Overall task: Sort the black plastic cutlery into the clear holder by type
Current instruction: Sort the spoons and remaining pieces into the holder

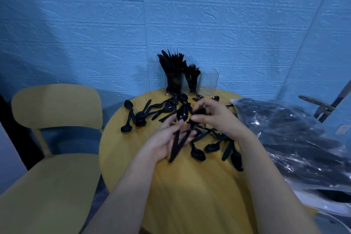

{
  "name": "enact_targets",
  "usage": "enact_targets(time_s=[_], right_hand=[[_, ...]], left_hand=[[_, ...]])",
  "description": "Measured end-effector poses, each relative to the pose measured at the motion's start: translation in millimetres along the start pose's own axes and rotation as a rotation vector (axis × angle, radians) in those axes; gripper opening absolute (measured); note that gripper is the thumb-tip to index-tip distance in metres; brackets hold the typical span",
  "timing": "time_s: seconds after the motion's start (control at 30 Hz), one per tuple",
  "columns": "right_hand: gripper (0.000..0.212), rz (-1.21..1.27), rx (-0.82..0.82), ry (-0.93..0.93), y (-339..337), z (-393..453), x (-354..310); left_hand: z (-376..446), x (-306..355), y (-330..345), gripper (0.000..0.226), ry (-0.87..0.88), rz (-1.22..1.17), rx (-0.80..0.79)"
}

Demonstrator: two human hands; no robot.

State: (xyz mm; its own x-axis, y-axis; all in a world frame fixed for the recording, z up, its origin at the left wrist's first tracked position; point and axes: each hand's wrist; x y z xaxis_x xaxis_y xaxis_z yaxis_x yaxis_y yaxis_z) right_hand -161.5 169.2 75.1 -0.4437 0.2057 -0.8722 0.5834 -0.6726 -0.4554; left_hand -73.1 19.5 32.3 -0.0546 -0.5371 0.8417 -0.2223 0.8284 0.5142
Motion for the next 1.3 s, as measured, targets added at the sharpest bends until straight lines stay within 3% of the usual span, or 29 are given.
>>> enact_targets(time_s=[0.1, 0.23, 0.37, 0.4, 0.47, 0.5, 0.6, 0.7, 0.83, 0.9, 1.03, 1.17, 1.3], right_hand=[[0.011, -0.254, -0.027, -0.013, 10, 2, 4], [0.015, -0.163, 0.08, 0.032, 16, 0, 6], [0.032, -0.328, 0.273, 0.017, 16, 1, 11], [0.033, -0.318, 0.293, 0.024, 17, 2, 13], [0.03, -0.314, 0.311, 0.033, 17, 4, 15], [0.026, -0.316, 0.317, 0.024, 18, 4, 15], [0.017, -0.281, 0.344, -0.031, 18, 6, 16], [0.023, -0.244, 0.371, -0.051, 21, 7, 15], [0.024, -0.319, 0.368, 0.03, 18, 5, 17], [0.021, -0.463, 0.29, 0.104, 15, 1, 20], [0.036, -0.69, 0.017, 0.244, 22, -6, 24], [0.039, -0.784, -0.073, 0.303, 33, -7, 22], [0.021, -0.759, -0.126, 0.316, 37, -8, 21]], left_hand=[[-1, -3, 5, 0.038, -0.022, 0.074, -0.085], [-3, -4, 9, 0.042, -0.049, 0.059, -0.157], [-5, -6, 10, 0.043, -0.034, 0.089, -0.245], [-5, -7, 8, 0.054, -0.033, 0.097, -0.257], [-5, -9, 7, 0.063, -0.032, 0.128, -0.293], [-6, -9, 7, 0.057, -0.031, 0.151, -0.299], [-7, -9, 5, 0.033, -0.037, 0.242, -0.296], [-9, -10, 1, 0.028, -0.008, 0.329, -0.282], [-6, -2, -7, 0.025, 0.089, 0.176, -0.068], [-4, 0, -10, 0.024, 0.116, 0.091, 0.023], [-5, 2, -8, 0.024, 0.109, 0.016, 0.049], [-6, 3, -10, 0.023, 0.123, -0.023, 0.06], [-6, 4, -10, 0.025, 0.121, -0.019, 0.072]])
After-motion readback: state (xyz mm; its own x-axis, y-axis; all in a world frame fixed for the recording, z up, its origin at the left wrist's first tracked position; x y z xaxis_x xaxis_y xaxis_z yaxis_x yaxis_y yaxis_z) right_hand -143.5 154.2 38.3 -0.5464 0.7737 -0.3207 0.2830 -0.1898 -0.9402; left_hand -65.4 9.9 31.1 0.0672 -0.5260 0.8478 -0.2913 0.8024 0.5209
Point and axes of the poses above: each hand's wrist, its own z-axis towards the middle knuckle, its own y-axis out of the palm, x = y × z, and after that the axes turned 3 degrees about y, right-handed
